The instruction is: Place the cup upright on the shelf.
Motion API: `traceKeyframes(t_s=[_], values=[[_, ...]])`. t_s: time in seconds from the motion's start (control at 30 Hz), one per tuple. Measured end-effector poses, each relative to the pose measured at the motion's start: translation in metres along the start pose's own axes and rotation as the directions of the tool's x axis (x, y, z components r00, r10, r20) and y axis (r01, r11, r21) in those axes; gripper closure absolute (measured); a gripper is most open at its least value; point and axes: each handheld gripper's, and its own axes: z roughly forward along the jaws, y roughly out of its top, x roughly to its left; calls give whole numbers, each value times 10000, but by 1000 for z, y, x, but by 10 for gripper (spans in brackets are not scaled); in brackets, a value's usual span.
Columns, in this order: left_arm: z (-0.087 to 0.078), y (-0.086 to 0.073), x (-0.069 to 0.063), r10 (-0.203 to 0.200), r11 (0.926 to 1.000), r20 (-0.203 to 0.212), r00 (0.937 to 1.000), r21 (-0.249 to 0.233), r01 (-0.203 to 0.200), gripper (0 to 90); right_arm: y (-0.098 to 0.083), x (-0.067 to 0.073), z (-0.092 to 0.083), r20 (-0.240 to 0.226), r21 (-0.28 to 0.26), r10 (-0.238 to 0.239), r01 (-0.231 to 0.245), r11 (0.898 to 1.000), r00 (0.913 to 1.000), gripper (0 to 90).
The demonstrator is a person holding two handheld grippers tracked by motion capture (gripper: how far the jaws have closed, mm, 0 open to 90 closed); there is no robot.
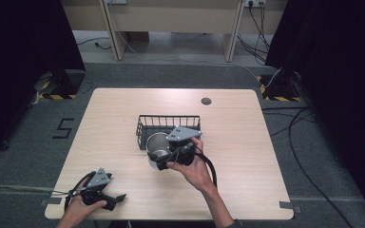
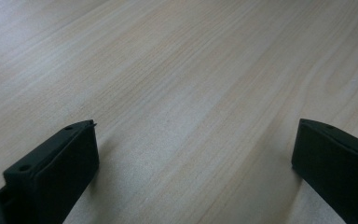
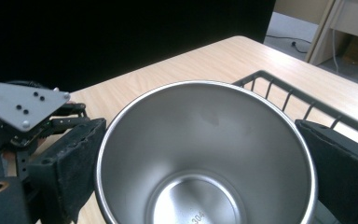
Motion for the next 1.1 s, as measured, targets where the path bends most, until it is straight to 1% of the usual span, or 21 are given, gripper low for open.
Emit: traceKeyframes(t_s=[0.17, 0.4, 0.43, 0.53, 0.6, 0.7, 0.73, 0.93, 1.07, 1.1], values=[[0, 0, 0, -5, 10000, 7, 10000, -2, 5, 0, 12, -3, -2, 46, -18, -54, 54, 10000, 10000, 62], [0, 0, 0, -12, 10000, 7, 10000, -5, 12, 0, 22, -7, 0, -7, -21, 35, -35, 10000, 10000, 62], [0, 0, 0, -11, 10000, 8, 10000, -4, 11, 0, 26, -9, 0, -37, -31, 77, -77, 10000, 10000, 63], [0, 0, 0, -14, 10000, 14, 10000, 7, 14, 0, 31, -11, -1, -37, -31, 68, -68, 10000, 10000, 62], [0, 0, 0, -14, 10000, 16, 10000, 14, 14, 0, 39, -14, -1, 32, -61, 54, -53, 10000, 10000, 63], [0, 0, 0, -12, 10000, 15, 10000, 9, 12, 0, 44, -16, -1, 85, -84, 19, -18, 10000, 10000, 62], [0, 0, 0, -20, 10000, 15, 10000, 8, 20, 0, 49, -17, 1, 78, -71, 44, -43, 10000, 10000, 63], [0, 0, 0, -1, 10000, 14, 10000, 24, 1, 0, 62, -26, 7, 215, 58, 21, -23, 10000, 9998, 63], [0, 0, 0, 2, 10000, 14, 10000, 26, -2, 0, 67, -31, 9, 292, 81, 23, -25, 10000, 9996, 63], [0, 0, 0, 12, 10000, 12, 10000, 27, -12, 0, 71, -35, 12, 374, 122, 89, -94, 9999, 9993, 63]])
